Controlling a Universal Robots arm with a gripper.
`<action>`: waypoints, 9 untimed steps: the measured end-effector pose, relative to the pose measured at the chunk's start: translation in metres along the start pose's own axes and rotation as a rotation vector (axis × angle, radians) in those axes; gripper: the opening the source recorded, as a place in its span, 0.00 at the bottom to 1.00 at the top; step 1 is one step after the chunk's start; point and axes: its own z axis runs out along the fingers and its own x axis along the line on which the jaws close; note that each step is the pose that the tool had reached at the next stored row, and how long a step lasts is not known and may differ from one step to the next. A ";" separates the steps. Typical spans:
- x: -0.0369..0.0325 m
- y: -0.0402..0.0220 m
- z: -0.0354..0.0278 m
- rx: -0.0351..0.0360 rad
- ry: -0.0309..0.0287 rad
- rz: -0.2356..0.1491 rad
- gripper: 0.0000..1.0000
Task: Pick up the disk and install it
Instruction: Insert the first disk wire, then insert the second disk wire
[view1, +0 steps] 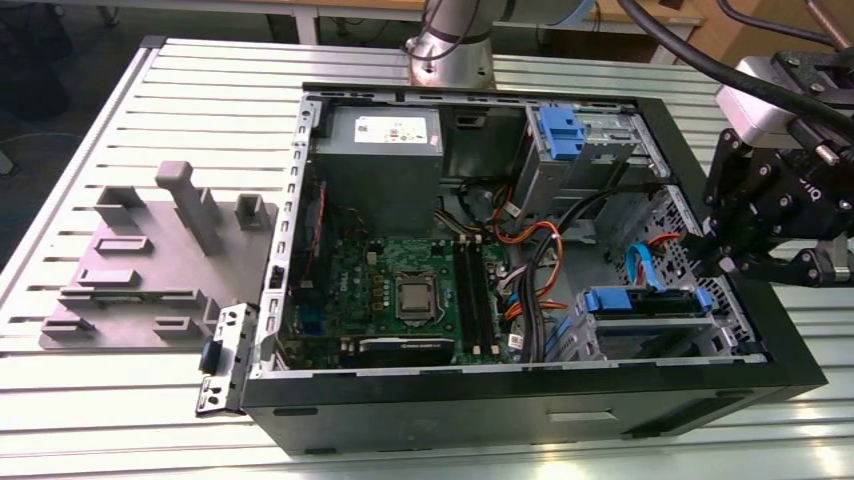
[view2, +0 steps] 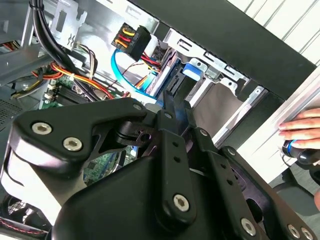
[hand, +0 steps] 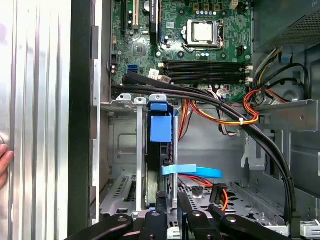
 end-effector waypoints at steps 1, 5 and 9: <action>0.0000 0.0000 0.0000 0.0000 -0.0001 0.000 0.23; 0.0000 0.0000 -0.0001 0.0000 -0.0020 0.000 0.23; -0.0001 0.0000 -0.0001 0.0000 -0.0021 0.000 0.23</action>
